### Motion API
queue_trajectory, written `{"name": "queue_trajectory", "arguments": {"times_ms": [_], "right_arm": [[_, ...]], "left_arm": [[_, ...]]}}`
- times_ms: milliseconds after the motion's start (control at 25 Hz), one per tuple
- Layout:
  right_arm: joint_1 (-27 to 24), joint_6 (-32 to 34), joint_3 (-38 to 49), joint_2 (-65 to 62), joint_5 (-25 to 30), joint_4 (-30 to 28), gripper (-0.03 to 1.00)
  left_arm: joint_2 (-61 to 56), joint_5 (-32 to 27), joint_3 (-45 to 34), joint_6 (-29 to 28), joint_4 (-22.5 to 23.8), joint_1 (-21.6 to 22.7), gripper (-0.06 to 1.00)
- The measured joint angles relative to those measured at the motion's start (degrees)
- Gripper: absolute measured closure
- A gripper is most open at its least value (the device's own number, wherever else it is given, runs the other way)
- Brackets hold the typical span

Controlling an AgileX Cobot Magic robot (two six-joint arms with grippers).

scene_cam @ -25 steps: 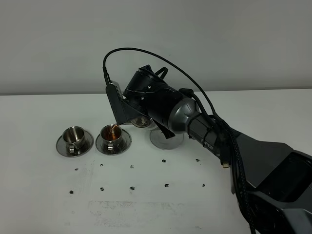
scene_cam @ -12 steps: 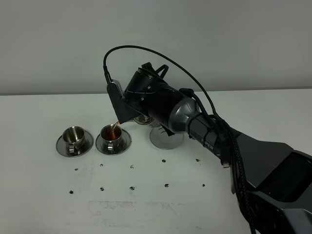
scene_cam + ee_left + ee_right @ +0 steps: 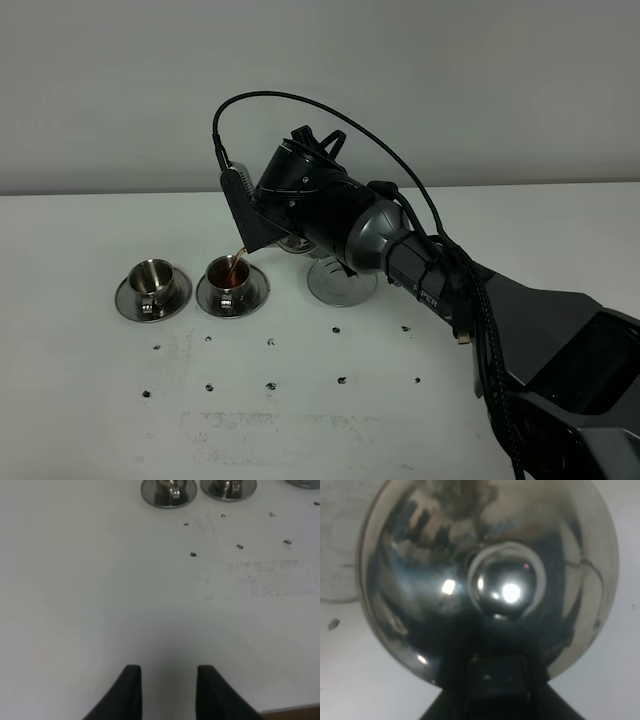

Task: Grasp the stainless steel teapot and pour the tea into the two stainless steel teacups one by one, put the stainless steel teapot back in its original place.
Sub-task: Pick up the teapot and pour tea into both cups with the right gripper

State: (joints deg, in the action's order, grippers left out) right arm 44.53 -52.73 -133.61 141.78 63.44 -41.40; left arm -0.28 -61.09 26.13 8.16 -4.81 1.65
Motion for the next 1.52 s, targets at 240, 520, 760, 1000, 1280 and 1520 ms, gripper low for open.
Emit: {"name": "queue_trajectory", "arguments": {"times_ms": [240,520,760,1000,1280,1520], "right_arm": [[0.0,0.0,0.0,0.0,0.0,0.0,0.79],[0.6,0.0,0.0,0.0,0.0,-0.1,0.79],[0.6,0.0,0.0,0.0,0.0,-0.1,0.79],[0.6,0.0,0.0,0.0,0.0,-0.3,0.79],[0.6,0.2,0.0,0.0,0.0,3.6,0.79],[0.6,2.5,0.0,0.0,0.0,4.3,0.79]], "left_arm": [[0.0,0.0,0.0,0.0,0.0,0.0,0.66],[0.0,0.0,0.0,0.0,0.0,0.0,0.66],[0.0,0.0,0.0,0.0,0.0,0.0,0.66],[0.0,0.0,0.0,0.0,0.0,0.0,0.66],[0.0,0.0,0.0,0.0,0.0,0.0,0.66],[0.0,0.0,0.0,0.0,0.0,0.0,0.66]]}}
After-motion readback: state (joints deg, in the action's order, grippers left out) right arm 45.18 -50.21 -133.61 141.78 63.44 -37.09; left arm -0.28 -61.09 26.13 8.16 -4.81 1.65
